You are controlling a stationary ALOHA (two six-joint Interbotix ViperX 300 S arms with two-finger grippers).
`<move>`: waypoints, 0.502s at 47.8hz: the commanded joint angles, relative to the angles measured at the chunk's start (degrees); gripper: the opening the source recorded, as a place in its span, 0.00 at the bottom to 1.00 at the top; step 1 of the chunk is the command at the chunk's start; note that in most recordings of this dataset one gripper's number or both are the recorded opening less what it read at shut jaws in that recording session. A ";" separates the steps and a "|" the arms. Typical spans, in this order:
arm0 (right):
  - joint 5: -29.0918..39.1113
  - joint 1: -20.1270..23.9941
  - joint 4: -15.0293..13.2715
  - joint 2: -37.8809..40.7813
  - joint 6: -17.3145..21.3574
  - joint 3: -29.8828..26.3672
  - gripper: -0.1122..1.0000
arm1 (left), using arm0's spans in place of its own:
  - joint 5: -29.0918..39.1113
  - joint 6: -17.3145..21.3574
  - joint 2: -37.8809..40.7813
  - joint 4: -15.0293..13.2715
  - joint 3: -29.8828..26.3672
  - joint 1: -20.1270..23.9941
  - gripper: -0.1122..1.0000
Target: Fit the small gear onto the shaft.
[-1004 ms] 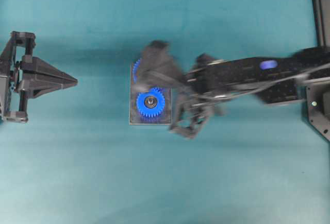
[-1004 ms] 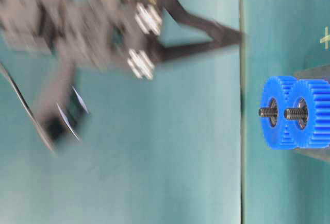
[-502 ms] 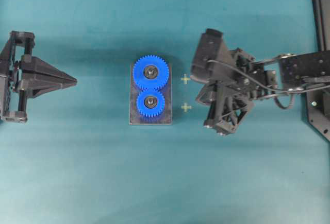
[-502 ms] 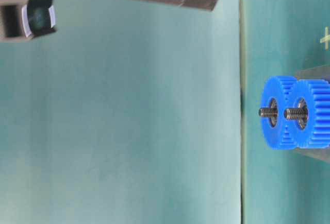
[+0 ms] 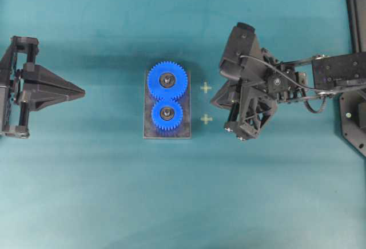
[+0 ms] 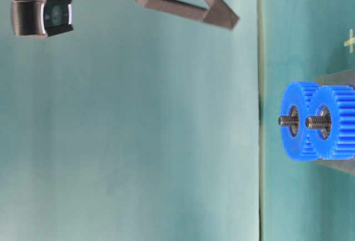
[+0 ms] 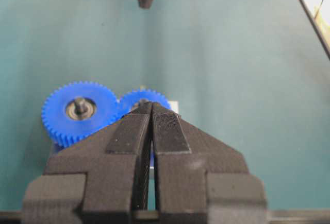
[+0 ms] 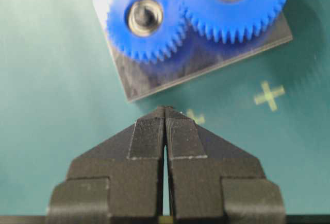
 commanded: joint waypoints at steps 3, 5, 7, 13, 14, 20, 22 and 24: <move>-2.55 -0.44 -0.09 -1.23 0.26 0.62 0.15 | -0.35 0.09 0.09 0.09 -0.79 -0.09 0.10; -2.81 -0.62 -0.09 -1.23 0.26 0.88 0.17 | -0.26 0.00 0.09 0.18 -0.79 -0.09 0.10; -2.90 -0.79 0.00 -1.23 0.09 1.14 0.20 | -0.26 -0.35 0.18 0.18 -0.79 -0.09 0.10; -2.99 -0.97 -0.35 -1.23 0.00 1.67 0.35 | -0.26 -0.53 0.35 0.18 -0.70 -0.09 0.10; -2.99 -0.97 -0.35 -1.23 0.00 1.76 0.39 | -0.26 -0.62 0.35 0.18 -0.79 -0.09 0.10; -3.25 -1.05 -0.44 -1.14 0.09 2.29 0.64 | -0.26 -0.70 0.35 0.09 -0.62 -0.09 0.10; -3.43 -1.05 -0.35 -1.14 0.09 2.37 0.70 | -0.26 -0.70 0.35 0.09 -0.53 -0.09 0.10; -3.69 -1.05 -0.44 -1.14 0.09 2.55 0.75 | -0.26 -0.70 0.35 0.09 -0.44 -0.09 0.10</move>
